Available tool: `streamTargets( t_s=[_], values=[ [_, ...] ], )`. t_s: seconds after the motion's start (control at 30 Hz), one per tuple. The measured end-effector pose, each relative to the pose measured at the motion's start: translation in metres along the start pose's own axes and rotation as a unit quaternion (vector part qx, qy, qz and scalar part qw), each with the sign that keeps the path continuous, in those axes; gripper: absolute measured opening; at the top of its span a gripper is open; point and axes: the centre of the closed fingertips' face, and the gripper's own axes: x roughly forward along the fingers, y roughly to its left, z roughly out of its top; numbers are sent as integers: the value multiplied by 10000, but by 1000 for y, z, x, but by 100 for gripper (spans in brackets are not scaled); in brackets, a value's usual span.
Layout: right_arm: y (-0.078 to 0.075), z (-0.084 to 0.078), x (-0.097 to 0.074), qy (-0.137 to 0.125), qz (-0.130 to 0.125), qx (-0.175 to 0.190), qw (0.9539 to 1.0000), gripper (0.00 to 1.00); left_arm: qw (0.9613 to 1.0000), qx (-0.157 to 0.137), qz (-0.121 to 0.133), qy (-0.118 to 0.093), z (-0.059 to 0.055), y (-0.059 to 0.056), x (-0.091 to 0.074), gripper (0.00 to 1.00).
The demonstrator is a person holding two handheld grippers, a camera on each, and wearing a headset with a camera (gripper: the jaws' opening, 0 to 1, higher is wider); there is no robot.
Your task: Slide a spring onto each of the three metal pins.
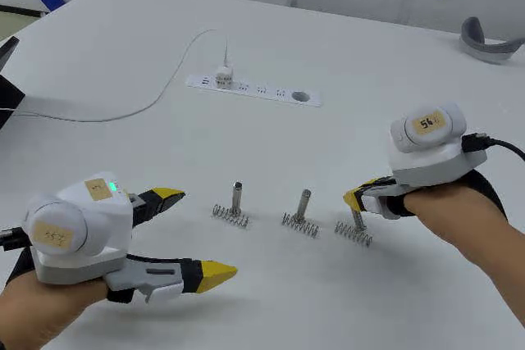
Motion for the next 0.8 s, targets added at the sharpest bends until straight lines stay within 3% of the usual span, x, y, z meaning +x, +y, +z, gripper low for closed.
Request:
streamTargets(
  t_s=[0.8],
  values=[
    [5,-1,-6,-165,7,-30,9999,9,10000,17,-13,0,2,-3,0,81]
  ],
)
